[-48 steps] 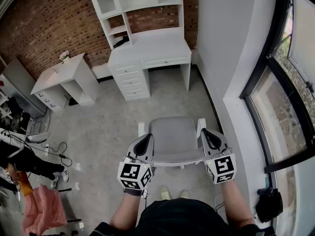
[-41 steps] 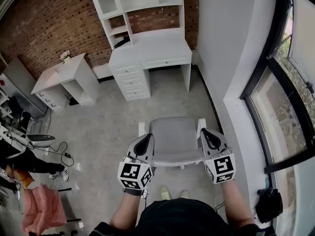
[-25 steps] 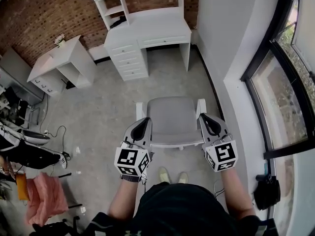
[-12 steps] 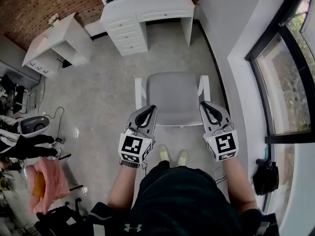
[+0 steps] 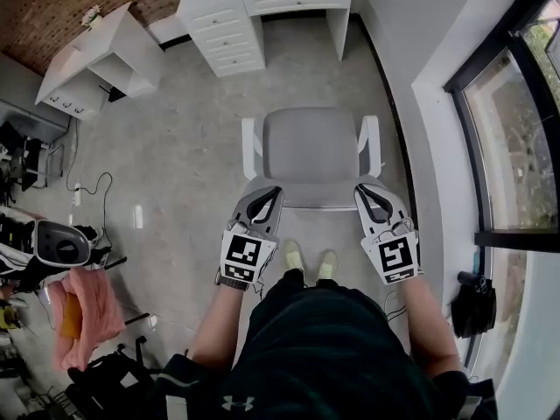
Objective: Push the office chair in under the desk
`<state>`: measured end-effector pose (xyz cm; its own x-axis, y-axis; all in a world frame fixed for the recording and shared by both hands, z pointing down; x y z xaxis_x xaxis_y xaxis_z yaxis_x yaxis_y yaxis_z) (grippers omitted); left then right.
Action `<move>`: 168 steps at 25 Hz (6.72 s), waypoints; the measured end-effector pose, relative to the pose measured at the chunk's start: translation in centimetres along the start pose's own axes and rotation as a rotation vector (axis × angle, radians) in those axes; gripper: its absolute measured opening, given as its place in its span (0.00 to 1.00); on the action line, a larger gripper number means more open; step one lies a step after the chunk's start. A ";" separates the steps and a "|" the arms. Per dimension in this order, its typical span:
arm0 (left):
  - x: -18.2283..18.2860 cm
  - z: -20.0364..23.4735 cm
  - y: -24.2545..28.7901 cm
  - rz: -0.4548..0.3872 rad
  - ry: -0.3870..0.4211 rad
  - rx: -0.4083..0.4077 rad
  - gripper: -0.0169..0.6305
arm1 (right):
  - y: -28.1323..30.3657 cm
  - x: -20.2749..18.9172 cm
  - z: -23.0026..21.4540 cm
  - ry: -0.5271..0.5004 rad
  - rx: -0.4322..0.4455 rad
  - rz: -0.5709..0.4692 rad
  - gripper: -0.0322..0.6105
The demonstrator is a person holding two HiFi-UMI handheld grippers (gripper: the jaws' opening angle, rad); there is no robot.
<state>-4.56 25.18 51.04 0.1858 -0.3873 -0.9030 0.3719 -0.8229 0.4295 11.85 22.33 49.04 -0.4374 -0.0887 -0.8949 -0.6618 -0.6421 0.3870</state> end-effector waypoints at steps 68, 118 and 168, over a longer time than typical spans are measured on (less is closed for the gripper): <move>-19.8 5.2 11.2 0.661 1.121 -0.162 0.07 | 10.6 -25.1 -0.1 -0.831 0.146 0.704 0.16; -10.7 19.2 31.6 0.727 1.058 -0.093 0.07 | 32.1 -21.8 -19.8 -0.916 0.176 0.655 0.16; 1.6 40.2 59.2 0.692 1.089 -0.112 0.07 | 59.1 -16.2 -42.5 -0.888 0.149 0.668 0.16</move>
<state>-18.82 -40.86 74.66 0.9895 -0.1371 -0.0454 -0.0345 -0.5293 0.8477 5.73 -46.56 77.00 -0.9718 0.2317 -0.0447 -0.1720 -0.5661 0.8062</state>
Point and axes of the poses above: the fingertips, and each gripper's own axes: y forward along the fingers, z to its left, x out of its top, the point moved 1 cm from there along -y, backward along the fingers, and after that the axes turned 3 degrees about z, right-handed, at the moved point
